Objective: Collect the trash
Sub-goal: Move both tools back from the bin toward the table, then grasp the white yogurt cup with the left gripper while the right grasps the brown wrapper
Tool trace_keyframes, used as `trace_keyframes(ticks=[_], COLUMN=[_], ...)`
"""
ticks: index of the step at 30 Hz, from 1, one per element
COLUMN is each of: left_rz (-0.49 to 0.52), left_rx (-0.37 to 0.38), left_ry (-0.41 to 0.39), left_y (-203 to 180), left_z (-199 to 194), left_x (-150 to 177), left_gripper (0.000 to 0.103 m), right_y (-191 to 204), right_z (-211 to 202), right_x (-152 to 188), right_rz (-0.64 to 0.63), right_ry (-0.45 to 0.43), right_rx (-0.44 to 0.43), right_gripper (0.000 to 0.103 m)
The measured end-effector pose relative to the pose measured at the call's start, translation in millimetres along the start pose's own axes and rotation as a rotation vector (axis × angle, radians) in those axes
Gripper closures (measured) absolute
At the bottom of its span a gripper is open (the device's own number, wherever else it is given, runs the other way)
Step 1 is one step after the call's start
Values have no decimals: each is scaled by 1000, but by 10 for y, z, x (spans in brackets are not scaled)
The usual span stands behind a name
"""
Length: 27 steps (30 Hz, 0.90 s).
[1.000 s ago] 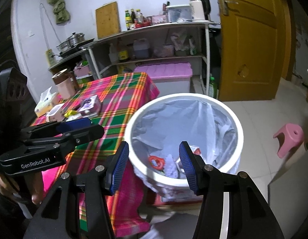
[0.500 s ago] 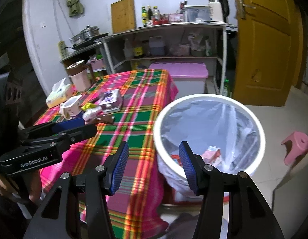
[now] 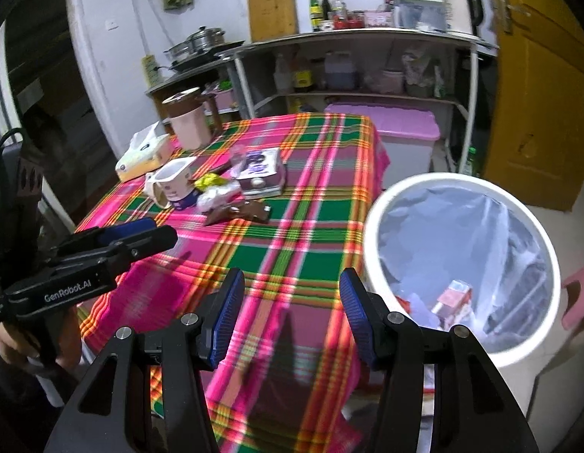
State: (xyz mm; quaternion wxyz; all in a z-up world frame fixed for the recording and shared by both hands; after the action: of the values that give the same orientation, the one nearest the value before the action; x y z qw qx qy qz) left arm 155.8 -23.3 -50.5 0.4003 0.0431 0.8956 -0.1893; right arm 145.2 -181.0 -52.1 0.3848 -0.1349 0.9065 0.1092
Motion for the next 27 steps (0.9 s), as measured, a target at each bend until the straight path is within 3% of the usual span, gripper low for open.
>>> trace_keyframes(ticks=[14,18,25,27], left_rz=[-81,-94,-79,-70], left_rx=[-149,-165,-181,-180], left_ry=[-40,-53,-58,-59], left_y=[757,910,1039,1059], left_z=[-68,-31,89,127], left_x=[-200,-281,-431,-481], left_gripper=[53,41,34,26], right_y=[320,402,563,596], right_z=[451,591,876,946], right_x=[-227,-308,-397,-417], right_rz=[-102,-134,-203,-223], right_ry=[26,32,54,58], right_rx=[-50,-69,-73,-69], right_gripper=[49,49,49,49])
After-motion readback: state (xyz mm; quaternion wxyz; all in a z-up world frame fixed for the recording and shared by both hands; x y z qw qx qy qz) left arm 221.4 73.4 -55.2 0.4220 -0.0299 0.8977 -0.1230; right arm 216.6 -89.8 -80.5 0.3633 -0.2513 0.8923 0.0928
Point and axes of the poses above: each gripper's, at about its wrist camera, not at the fingertips, and z roughly the way its jaws point, y to its left, x to its underside, the point moved 7 cm from there along z, roughly the way its jaws point, and after that the axes turned 8 degrees about x, right-handed, at the moved point
